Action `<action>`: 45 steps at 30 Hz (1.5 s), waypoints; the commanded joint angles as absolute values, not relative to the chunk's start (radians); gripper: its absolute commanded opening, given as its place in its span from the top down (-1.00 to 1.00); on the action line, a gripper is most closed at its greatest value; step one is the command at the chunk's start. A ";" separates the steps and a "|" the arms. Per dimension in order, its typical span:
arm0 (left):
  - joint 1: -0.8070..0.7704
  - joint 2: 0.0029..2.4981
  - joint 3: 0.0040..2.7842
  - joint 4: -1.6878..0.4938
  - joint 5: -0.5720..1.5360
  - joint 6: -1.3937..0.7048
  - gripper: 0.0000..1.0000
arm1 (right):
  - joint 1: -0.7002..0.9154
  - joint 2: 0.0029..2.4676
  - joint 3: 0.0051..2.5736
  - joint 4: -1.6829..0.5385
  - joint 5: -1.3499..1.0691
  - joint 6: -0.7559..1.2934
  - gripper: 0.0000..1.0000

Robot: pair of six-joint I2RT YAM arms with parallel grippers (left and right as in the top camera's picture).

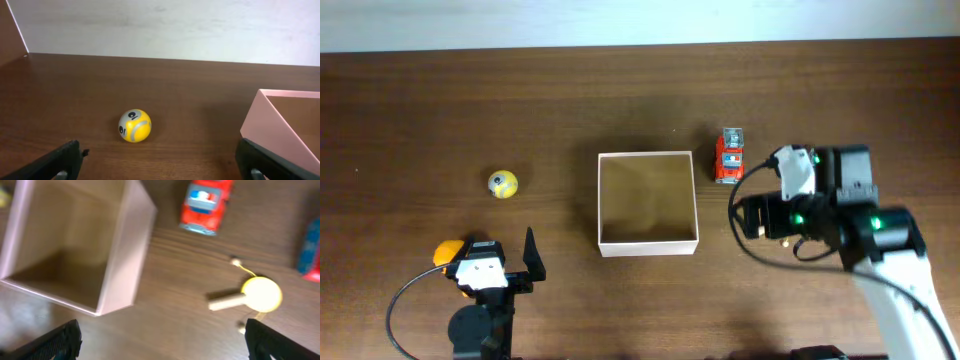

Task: Pack container
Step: 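Move the right gripper up and over the left red fire truck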

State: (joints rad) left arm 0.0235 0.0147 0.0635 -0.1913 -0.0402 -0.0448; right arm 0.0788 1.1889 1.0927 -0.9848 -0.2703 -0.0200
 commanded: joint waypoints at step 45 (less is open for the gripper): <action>0.020 0.011 0.055 -0.187 -0.029 -0.026 -0.99 | -0.025 2.086 2.143 -1.295 -0.232 0.001 -0.98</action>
State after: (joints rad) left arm 0.0235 0.0158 0.0631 -0.1913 -0.0402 -0.0448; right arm -0.0311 2.0827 2.1246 -1.3067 -0.2199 0.0006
